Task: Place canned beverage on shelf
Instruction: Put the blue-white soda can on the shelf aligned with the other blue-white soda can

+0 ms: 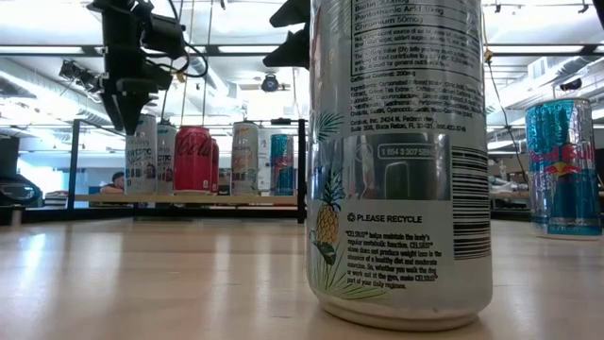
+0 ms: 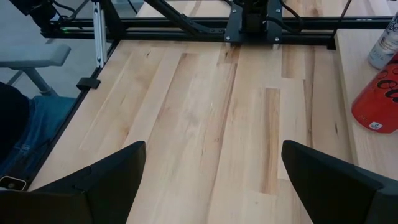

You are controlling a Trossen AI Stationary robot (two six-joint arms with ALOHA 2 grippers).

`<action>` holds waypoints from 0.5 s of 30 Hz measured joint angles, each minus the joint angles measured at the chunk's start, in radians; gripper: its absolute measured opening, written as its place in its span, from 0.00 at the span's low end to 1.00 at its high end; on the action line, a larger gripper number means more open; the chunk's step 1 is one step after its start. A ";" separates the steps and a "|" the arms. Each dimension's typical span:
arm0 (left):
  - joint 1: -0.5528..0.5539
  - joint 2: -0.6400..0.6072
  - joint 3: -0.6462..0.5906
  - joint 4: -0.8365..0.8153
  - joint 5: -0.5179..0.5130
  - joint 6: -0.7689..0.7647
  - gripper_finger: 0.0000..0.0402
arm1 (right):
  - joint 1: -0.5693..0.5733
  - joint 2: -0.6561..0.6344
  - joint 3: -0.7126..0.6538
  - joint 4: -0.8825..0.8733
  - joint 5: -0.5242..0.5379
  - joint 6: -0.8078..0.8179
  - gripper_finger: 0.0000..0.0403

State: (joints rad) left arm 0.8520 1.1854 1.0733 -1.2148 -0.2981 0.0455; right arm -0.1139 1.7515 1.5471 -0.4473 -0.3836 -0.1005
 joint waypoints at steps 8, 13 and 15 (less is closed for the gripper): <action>-0.003 0.000 0.000 0.047 0.007 0.041 0.78 | 0.000 0.000 0.000 0.005 0.000 -0.004 0.96; -0.002 0.000 0.000 0.045 0.007 0.053 0.78 | 0.000 0.000 0.000 0.005 0.000 -0.004 0.96; -0.002 0.000 0.000 0.034 0.007 0.053 0.78 | 0.000 0.000 0.000 0.005 0.000 -0.005 0.96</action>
State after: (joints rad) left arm 0.8500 1.1854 1.0733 -1.1804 -0.2913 0.0986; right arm -0.1139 1.7515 1.5471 -0.4427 -0.3836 -0.1055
